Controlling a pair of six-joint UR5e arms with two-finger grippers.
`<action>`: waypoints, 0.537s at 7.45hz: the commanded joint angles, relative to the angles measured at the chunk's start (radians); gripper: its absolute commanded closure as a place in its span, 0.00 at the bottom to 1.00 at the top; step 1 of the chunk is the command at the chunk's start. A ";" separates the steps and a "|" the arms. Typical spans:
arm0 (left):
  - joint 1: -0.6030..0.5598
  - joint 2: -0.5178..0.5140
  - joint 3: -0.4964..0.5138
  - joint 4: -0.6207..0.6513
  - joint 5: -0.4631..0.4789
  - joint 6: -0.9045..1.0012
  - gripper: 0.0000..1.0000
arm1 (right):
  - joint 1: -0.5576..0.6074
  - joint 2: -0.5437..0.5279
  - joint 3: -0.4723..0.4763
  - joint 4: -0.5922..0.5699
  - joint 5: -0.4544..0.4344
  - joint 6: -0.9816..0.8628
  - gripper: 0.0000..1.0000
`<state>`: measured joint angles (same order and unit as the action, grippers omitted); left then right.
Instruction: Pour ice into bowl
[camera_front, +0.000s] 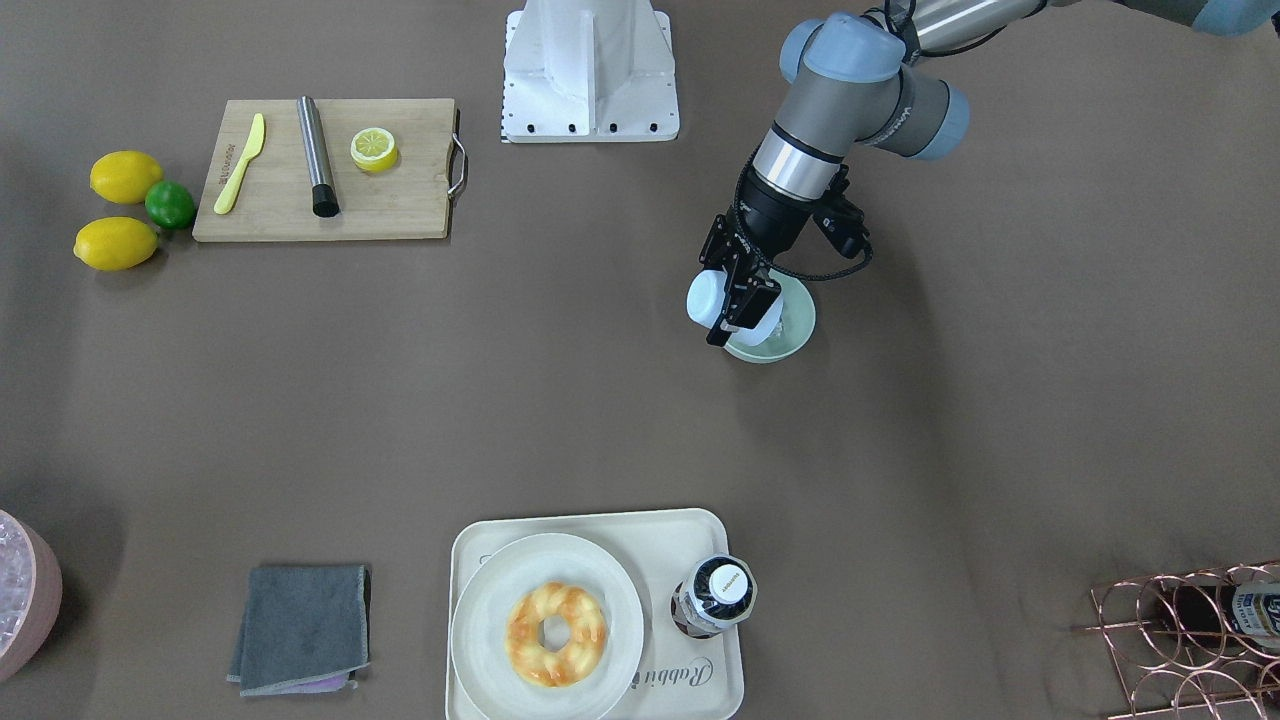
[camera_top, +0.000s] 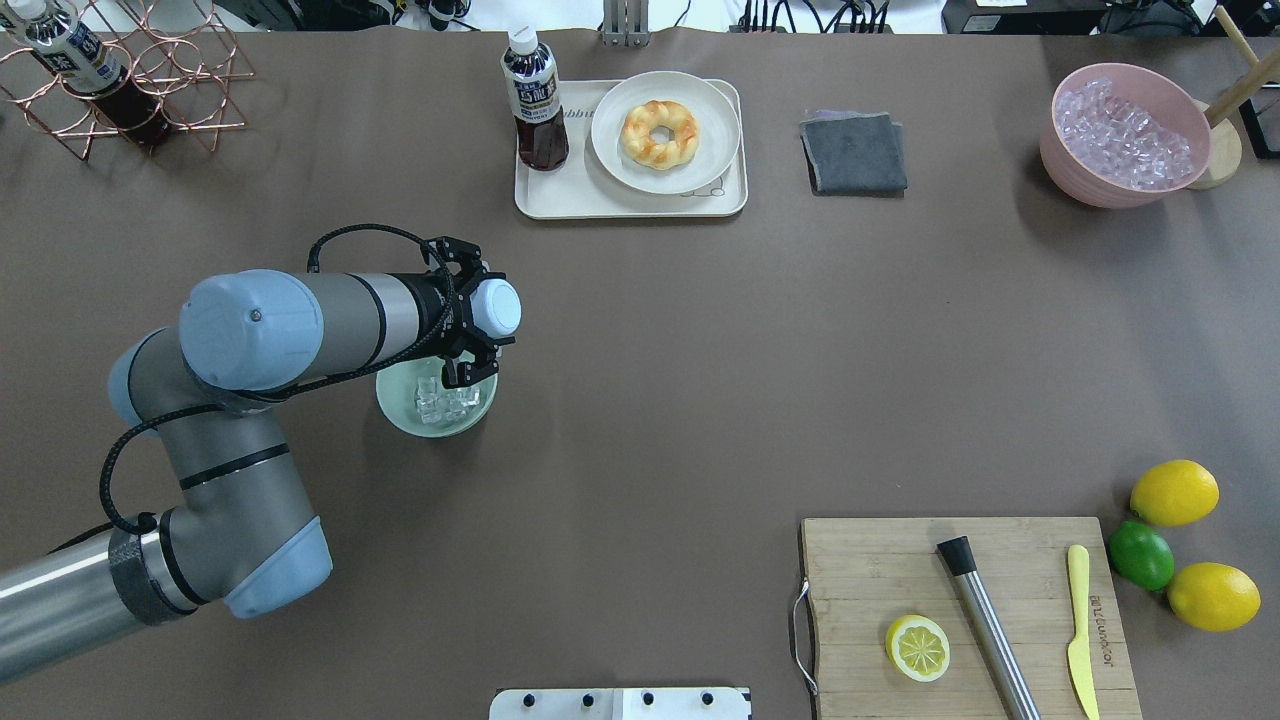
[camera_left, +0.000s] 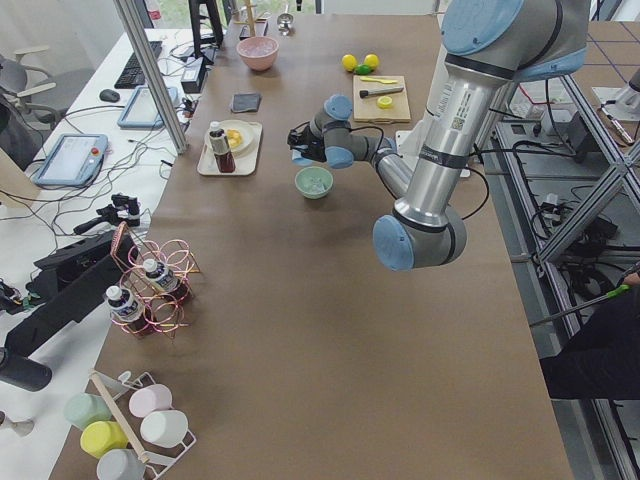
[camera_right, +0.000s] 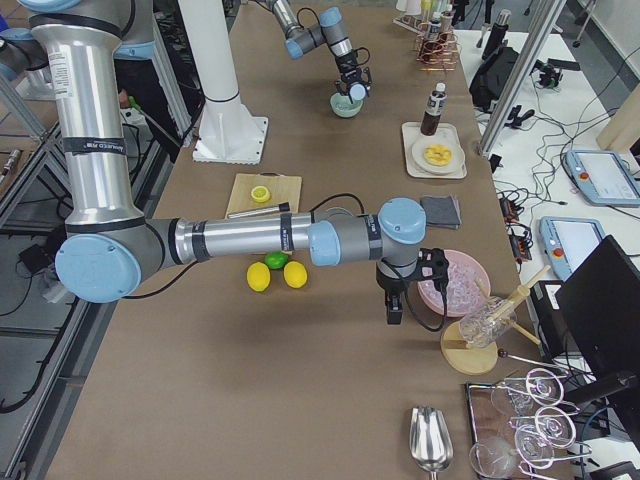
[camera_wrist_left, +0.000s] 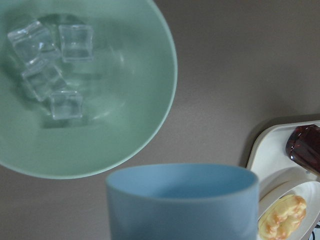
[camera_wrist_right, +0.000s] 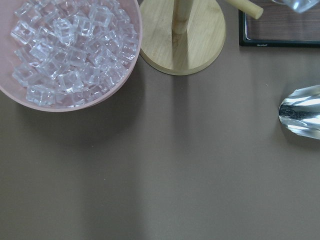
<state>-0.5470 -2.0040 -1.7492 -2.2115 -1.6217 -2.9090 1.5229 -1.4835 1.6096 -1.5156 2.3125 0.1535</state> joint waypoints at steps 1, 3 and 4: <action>-0.118 -0.013 -0.022 0.209 -0.151 0.100 0.48 | -0.006 0.003 -0.003 0.000 -0.001 0.000 0.01; -0.244 -0.016 -0.082 0.405 -0.202 0.218 0.48 | -0.006 0.003 0.000 0.000 -0.001 0.001 0.01; -0.284 -0.038 -0.085 0.518 -0.201 0.326 0.48 | -0.006 0.003 0.003 -0.003 -0.001 0.004 0.01</action>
<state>-0.7469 -2.0190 -1.8118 -1.8813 -1.8018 -2.7260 1.5173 -1.4804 1.6083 -1.5157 2.3117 0.1543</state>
